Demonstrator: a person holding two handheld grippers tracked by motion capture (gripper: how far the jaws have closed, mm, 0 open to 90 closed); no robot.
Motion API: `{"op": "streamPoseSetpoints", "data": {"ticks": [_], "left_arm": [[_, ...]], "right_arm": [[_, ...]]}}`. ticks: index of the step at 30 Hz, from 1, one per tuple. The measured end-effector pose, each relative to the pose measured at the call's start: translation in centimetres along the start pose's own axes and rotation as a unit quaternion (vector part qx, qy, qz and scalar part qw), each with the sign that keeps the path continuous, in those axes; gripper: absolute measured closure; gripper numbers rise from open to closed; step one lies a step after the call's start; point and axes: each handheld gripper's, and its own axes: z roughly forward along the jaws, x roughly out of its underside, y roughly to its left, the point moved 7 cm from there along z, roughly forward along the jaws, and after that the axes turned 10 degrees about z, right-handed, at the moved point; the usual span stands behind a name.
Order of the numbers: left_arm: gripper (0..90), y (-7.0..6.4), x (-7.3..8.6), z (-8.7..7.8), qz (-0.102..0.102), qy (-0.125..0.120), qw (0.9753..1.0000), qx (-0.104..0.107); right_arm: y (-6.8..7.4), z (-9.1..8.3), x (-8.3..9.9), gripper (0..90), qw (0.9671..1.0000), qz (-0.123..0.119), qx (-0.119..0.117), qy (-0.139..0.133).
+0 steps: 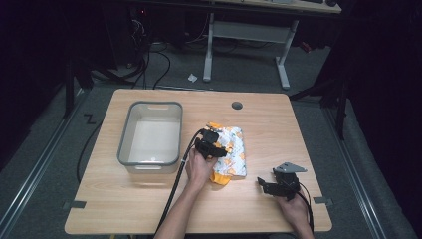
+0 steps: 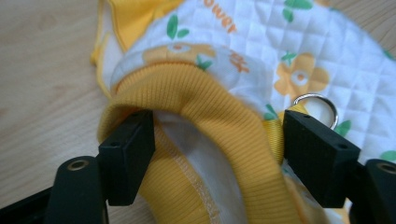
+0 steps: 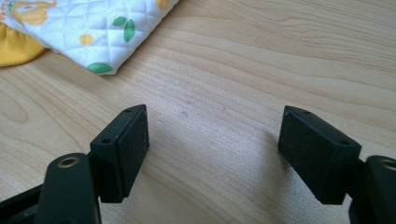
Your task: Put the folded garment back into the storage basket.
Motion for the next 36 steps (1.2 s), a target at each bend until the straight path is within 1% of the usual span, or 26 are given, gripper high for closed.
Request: {"op": "streamPoseSetpoints", "data": {"ticks": [3, 4, 5, 6, 9, 12, 16, 19, 20, 21, 22, 23, 24, 25, 26, 27, 28, 30, 31, 32, 33, 34, 36], "left_arm": [[25.7, -0.1, 0.0, 0.0, 0.004, 0.001, 1.0, -0.004], [25.8, -0.1, 0.0, 0.1, 0.012, 0.001, 0.9999, -0.007], [26.1, -0.1, 0.0, 0.1, 0.012, 0.001, 0.9999, -0.007], [26.6, -0.2, 0.1, 0.2, 0.023, 0.003, 0.9997, -0.012], [31.1, -0.3, 0.0, 0.3, 0.031, 0.002, 0.9993, -0.02], [41.1, -0.6, -0.2, 0.1, 0.035, 0.007, 0.9992, -0.018], [58.5, -1.4, -0.5, 0.0, 0.053, 0.02, 0.9983, -0.012], [66.9, -1.6, -0.6, 0.0, 0.057, 0.019, 0.9982, -0.01], [66.9, -1.6, -0.6, 0.0, 0.057, 0.019, 0.9982, -0.006], [68.7, -1.6, -0.6, 0.0, 0.057, 0.02, 0.9981, -0.002], [71.0, -1.4, -0.7, 0.0, 0.054, 0.018, 0.9983, 0.012], [71.9, -1.4, -0.7, 0.0, 0.054, 0.018, 0.9983, 0.012], [72.8, -1.1, -0.7, -0.1, 0.044, 0.015, 0.9985, 0.029], [73.7, -1.1, -0.7, -0.1, 0.044, 0.015, 0.9985, 0.029], [74.4, -0.9, -0.7, -0.2, 0.03, 0.008, 0.9985, 0.046], [74.8, -0.9, -0.7, -0.2, 0.03, 0.008, 0.9985, 0.046], [75.1, -0.7, -0.7, -0.4, 0.019, -0.006, 0.9979, 0.061], [75.2, -0.8, -0.7, -0.7, 0.006, -0.021, 0.9966, 0.079], [75.2, -0.8, -0.7, -0.7, 0.006, -0.021, 0.9966, 0.079], [75.3, -0.8, -0.9, -1.1, 0.003, -0.033, 0.9954, 0.09], [75.4, -0.8, -0.9, -1.1, 0.003, -0.033, 0.9954, 0.09], [75.5, -1.0, -1.1, -1.7, 0.012, -0.042, 0.9954, 0.086], [75.6, -1.1, -1.4, -2.4, 0.023, -0.052, 0.9955, 0.076]], "right_arm": [[0.0, 0.0, 0.0, 24.8, 1.0, 0.0, 0.0, 0.0], [0.0, 0.0, 0.0, 24.8, 1.0, 0.0, 0.0, 0.0], [0.0, 0.0, 0.0, 24.8, 1.0, 0.0, 0.0, 0.0], [0.0, 0.0, 0.0, 24.8, 1.0, 0.0, 0.0, 0.0], [0.0, 0.0, 0.0, 24.8, 1.0, 0.0, 0.0, 0.0], [0.0, 0.0, 0.0, 24.8, 1.0, 0.0, 0.0, 0.0], [0.0, 0.0, 0.0, 24.8, 1.0, 0.0, 0.0, 0.0], [0.0, 0.0, 0.0, 24.8, 1.0, 0.0, 0.0, 0.0], [0.0, 0.0, 0.0, 24.8, 1.0, 0.0, 0.0, 0.0], [0.0, 0.0, 0.0, 24.8, 1.0, 0.0, 0.0, 0.0], [0.0, 0.0, 0.0, 24.8, 1.0, 0.0, 0.0, 0.0], [0.0, 0.0, 0.0, 24.8, 1.0, 0.0, 0.0, 0.0], [0.0, 0.0, 0.0, 24.8, 1.0, 0.0, 0.0, 0.0], [0.0, 0.0, 0.0, 24.8, 1.0, 0.0, 0.0, 0.0], [0.0, 0.0, 0.0, 24.8, 1.0, 0.0, 0.0, 0.0], [0.0, 0.0, 0.0, 24.8, 1.0, 0.0, 0.0, 0.0], [0.0, 0.0, 0.0, 24.8, 1.0, 0.0, 0.0, 0.0], [0.0, 0.0, 0.0, 24.8, 1.0, 0.0, 0.0, 0.0], [0.0, 0.0, 0.0, 24.8, 1.0, 0.0, 0.0, 0.0], [0.0, 0.0, 0.0, 24.8, 1.0, 0.0, -0.001, 0.0], [0.0, 0.0, 0.0, 24.8, 1.0, 0.0, -0.001, 0.0], [0.0, 0.0, 0.0, 24.7, 1.0, -0.001, -0.001, 0.0], [0.0, 0.0, 0.0, 24.8, 1.0, 0.0, -0.001, 0.001]]}}
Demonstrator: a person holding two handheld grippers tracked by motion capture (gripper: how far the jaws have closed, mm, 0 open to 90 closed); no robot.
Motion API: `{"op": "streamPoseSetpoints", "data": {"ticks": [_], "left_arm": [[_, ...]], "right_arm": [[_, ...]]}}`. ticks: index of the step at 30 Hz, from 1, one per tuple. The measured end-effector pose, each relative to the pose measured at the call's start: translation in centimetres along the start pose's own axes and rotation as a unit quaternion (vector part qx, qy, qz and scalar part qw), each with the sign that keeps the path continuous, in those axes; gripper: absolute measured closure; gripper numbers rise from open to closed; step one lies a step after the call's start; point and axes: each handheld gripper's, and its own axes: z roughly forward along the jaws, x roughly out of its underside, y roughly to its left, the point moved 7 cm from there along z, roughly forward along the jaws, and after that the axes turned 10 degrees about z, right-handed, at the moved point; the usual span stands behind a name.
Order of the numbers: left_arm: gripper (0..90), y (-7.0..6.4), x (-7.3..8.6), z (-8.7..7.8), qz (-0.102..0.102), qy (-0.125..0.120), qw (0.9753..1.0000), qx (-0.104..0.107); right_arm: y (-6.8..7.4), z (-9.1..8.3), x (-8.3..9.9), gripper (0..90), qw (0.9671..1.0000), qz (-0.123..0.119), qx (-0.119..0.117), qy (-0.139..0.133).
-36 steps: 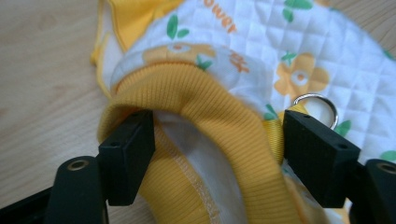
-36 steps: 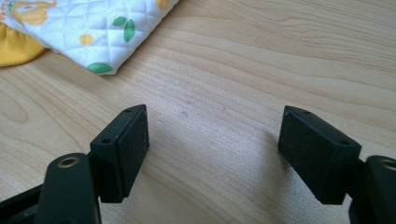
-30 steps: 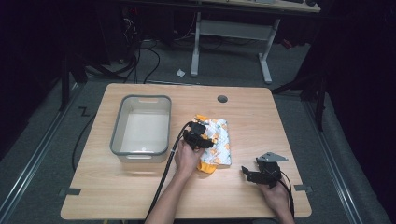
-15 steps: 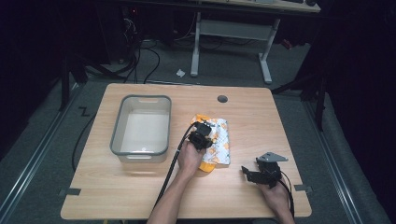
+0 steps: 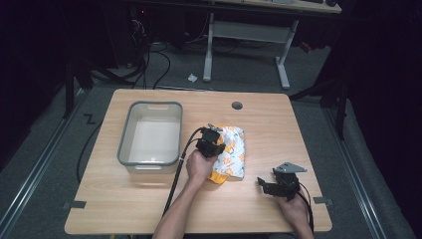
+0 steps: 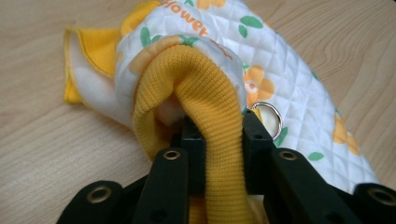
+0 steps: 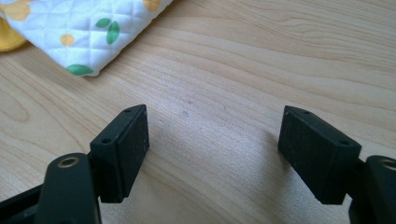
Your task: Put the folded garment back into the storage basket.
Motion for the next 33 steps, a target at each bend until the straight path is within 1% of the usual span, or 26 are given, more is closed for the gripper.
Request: {"op": "streamPoseSetpoints", "data": {"ticks": [2, 3, 4, 7, 10, 11, 12, 17, 21, 24, 27, 33], "left_arm": [[75.8, -0.3, -0.4, -0.6, 0.015, -0.01, 0.9998, -0.011], [75.9, -0.3, -0.4, -0.6, 0.015, -0.01, 0.9998, -0.011], [75.9, -0.6, -0.7, -1.2, 0.025, -0.016, 0.9995, -0.013], [75.9, -0.8, -0.9, -1.6, 0.029, -0.023, 0.9992, -0.013], [75.9, -1.0, -1.2, -2.3, 0.034, -0.031, 0.9989, -0.007], [75.9, -1.0, -1.2, -2.3, 0.034, -0.031, 0.9989, -0.007], [75.9, -1.1, -1.3, -2.8, 0.038, -0.032, 0.9987, -0.006], [75.9, -1.1, -1.5, -3.4, 0.038, -0.039, 0.9985, -0.002], [75.8, -1.2, -1.4, -3.6, 0.034, -0.041, 0.9986, 0.007], [75.9, -1.6, -1.6, -4.2, 0.049, -0.045, 0.9978, -0.001], [75.9, -1.8, -1.8, -4.8, 0.058, -0.051, 0.997, -0.001], [76.0, -1.8, -2.0, -5.6, 0.055, -0.058, 0.9968, 0.008]], "right_arm": [[0.0, 0.0, 0.0, 24.8, 1.0, -0.001, 0.0, -0.001], [0.0, 0.0, 0.0, 24.8, 1.0, -0.001, 0.0, -0.001], [0.0, 0.0, 0.0, 24.8, 1.0, 0.0, 0.0, 0.0], [0.0, 0.0, 0.0, 24.8, 1.0, 0.0, 0.0, 0.0], [0.0, 0.0, 0.0, 24.8, 1.0, 0.0, 0.0, 0.0], [0.0, 0.0, 0.0, 24.8, 1.0, 0.0, 0.0, 0.0], [0.0, 0.0, 0.0, 24.7, 1.0, 0.0, 0.0, 0.0], [0.0, 0.0, 0.0, 24.8, 1.0, 0.0, 0.0, 0.0], [0.0, 0.0, 0.0, 24.7, 1.0, -0.001, 0.0, 0.0], [0.0, 0.0, 0.0, 24.8, 1.0, -0.001, 0.0, 0.0], [0.0, 0.0, 0.0, 24.8, 1.0, 0.0, 0.0, 0.0], [0.0, 0.0, 0.0, 24.8, 1.0, 0.0, 0.0, 0.0]]}}
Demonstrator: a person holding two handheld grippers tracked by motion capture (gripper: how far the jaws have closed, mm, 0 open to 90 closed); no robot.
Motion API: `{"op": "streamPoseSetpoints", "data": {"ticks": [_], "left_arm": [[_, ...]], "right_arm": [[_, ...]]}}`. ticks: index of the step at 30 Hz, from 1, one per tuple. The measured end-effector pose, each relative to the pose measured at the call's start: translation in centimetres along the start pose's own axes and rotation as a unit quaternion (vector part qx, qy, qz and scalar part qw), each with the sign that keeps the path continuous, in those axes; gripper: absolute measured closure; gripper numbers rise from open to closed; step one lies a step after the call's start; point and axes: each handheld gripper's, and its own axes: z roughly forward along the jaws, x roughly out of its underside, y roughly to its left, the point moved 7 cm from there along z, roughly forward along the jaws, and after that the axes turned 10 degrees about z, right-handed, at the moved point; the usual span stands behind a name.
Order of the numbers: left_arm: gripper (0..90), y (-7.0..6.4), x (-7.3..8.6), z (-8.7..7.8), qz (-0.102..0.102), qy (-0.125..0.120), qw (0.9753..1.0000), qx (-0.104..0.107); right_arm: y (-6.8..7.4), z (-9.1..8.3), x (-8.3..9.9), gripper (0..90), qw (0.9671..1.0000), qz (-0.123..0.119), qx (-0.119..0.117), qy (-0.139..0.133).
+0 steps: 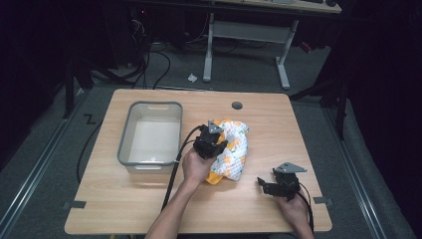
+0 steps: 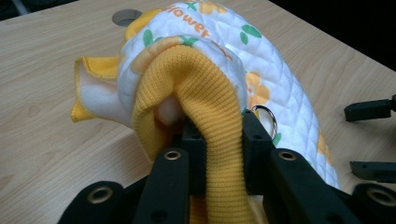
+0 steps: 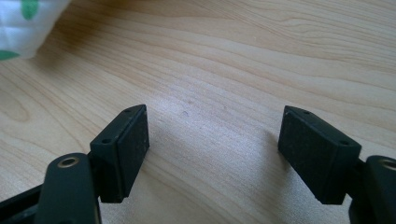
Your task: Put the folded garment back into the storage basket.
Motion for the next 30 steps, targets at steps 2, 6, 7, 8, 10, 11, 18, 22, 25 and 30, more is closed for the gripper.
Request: {"op": "streamPoseSetpoints", "data": {"ticks": [2, 6, 7, 8, 10, 11, 18, 22, 25, 30], "left_arm": [[76.0, 0.1, 0.0, -0.3, 0.0, -0.001, 1.0, 0.002], [76.0, 0.5, -0.1, -0.9, -0.007, -0.008, 0.9999, 0.003], [76.0, 0.7, -0.2, -1.1, -0.01, -0.011, 0.9999, 0.005], [75.9, 0.9, -0.3, -1.5, -0.014, -0.016, 0.9997, 0.007], [75.9, 1.0, -0.3, -1.7, -0.013, -0.017, 0.9997, 0.007], [75.9, 1.1, -0.4, -1.9, -0.013, -0.018, 0.9997, 0.006], [75.9, 1.7, -0.4, -2.7, -0.02, -0.023, 0.9995, 0.004], [75.9, 2.0, -0.3, -2.8, -0.028, -0.023, 0.9993, 0.003], [75.9, 2.1, -0.4, -3.1, -0.026, -0.024, 0.9994, 0.005], [75.9, 2.6, -0.3, -3.6, -0.034, -0.028, 0.999, 0.004]], "right_arm": [[0.0, 0.0, 0.0, 24.8, 1.0, 0.0, 0.0, 0.0], [0.0, 0.0, 0.0, 24.7, 1.0, 0.0, 0.0, 0.0], [0.0, 0.0, 0.0, 24.8, 1.0, 0.0, 0.0, 0.0], [0.0, 0.0, 0.0, 24.8, 1.0, 0.0, 0.0, 0.0], [0.0, 0.0, 0.0, 24.7, 1.0, 0.0, 0.0, 0.0], [0.0, 0.0, 0.0, 24.8, 1.0, 0.0, 0.0, 0.0], [0.0, 0.0, 0.0, 24.8, 1.0, 0.0, 0.0, 0.0], [0.0, 0.0, 0.0, 24.8, 1.0, 0.0, 0.0, 0.0], [0.0, 0.0, 0.0, 24.8, 1.0, -0.001, 0.0, -0.001], [0.0, 0.0, 0.0, 24.8, 1.0, 0.0, 0.0, 0.0]]}}
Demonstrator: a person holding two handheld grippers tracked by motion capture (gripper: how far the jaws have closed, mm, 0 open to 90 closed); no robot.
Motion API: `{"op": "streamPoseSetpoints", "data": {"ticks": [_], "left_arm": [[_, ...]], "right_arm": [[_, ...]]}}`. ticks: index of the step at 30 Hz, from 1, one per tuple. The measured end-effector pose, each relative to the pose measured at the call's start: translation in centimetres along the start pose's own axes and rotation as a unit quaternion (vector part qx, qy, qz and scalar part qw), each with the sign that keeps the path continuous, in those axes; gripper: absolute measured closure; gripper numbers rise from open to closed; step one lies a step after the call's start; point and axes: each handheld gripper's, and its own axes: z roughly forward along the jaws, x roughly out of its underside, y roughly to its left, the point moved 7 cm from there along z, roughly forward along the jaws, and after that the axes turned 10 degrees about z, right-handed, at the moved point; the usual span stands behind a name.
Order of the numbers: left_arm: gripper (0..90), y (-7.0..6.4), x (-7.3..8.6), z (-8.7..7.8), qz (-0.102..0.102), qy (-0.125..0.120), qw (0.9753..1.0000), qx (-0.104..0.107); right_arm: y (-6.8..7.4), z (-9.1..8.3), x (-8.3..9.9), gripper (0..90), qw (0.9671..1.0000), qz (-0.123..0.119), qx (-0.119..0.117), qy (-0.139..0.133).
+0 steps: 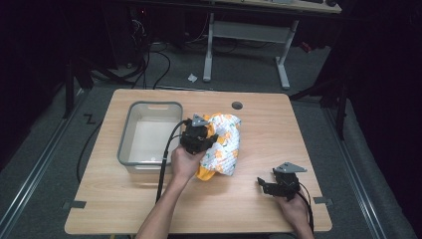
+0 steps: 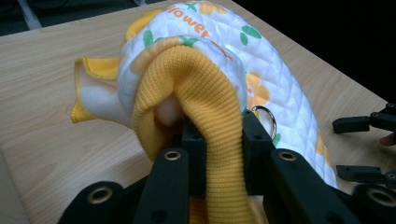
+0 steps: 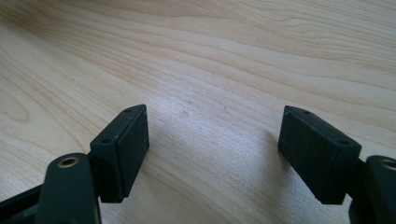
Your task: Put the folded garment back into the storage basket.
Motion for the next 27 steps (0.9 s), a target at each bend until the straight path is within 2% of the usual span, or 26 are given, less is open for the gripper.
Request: {"op": "streamPoseSetpoints", "data": {"ticks": [9, 17, 27], "left_arm": [[75.9, 0.7, 0.1, -0.9, -0.004, 0.0, 1.0, -0.004], [75.8, 1.2, -0.5, -2.1, -0.004, -0.009, 0.9999, -0.012], [75.8, 1.8, -0.7, -3.3, -0.016, -0.02, 0.9997, -0.006]], "right_arm": [[0.0, 0.0, 0.0, 24.8, 1.0, -0.001, 0.0, 0.0], [0.0, 0.0, 0.0, 24.8, 1.0, 0.0, 0.0, 0.0], [0.0, 0.0, 0.0, 24.8, 1.0, 0.0, 0.0, 0.0]]}}
